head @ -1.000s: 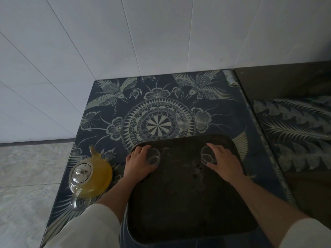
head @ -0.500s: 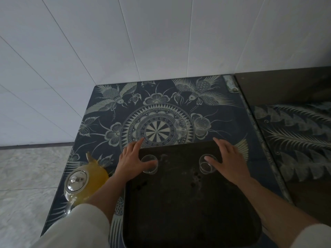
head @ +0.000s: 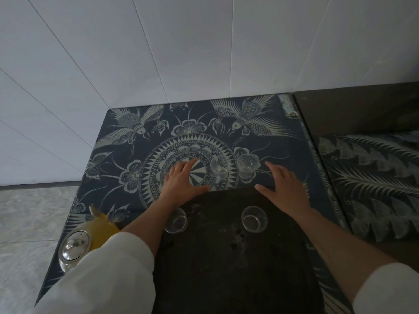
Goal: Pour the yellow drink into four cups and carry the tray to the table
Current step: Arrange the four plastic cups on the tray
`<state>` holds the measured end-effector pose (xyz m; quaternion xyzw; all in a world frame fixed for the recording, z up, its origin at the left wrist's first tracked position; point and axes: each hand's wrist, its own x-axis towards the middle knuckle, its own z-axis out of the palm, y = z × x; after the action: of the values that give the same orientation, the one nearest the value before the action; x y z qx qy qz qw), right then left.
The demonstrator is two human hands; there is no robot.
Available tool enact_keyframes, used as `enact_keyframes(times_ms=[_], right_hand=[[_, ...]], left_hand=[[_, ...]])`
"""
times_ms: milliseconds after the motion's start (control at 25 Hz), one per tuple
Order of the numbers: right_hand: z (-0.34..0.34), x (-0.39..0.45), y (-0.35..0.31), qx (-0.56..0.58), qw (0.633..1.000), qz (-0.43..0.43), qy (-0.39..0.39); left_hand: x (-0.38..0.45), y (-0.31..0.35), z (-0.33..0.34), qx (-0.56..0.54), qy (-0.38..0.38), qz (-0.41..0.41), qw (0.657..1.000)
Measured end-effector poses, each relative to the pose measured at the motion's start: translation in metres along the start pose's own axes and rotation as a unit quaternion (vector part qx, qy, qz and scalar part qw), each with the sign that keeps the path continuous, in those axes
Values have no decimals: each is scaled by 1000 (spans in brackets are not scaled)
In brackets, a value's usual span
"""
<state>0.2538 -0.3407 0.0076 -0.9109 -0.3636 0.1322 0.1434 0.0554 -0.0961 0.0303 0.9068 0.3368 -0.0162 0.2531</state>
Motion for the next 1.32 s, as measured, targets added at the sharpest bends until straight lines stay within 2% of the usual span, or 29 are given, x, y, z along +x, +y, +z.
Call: enact_keyframes(times_ms=[320,640,1000,1320], right_hand=[[2,42,4,6,998,-10,-59],[13,72,-9,18,996,-25,-86],[17,79,-14,61,996,-28,-51],[-2,65,-22,59,998,-31,-9]], left_hand=[[49,38,15,18,-19,18,999],[78,36,32,47,-59,11,997],[79,42,43,47,-54,30,997],[59,34,17,21,-26,18,999]])
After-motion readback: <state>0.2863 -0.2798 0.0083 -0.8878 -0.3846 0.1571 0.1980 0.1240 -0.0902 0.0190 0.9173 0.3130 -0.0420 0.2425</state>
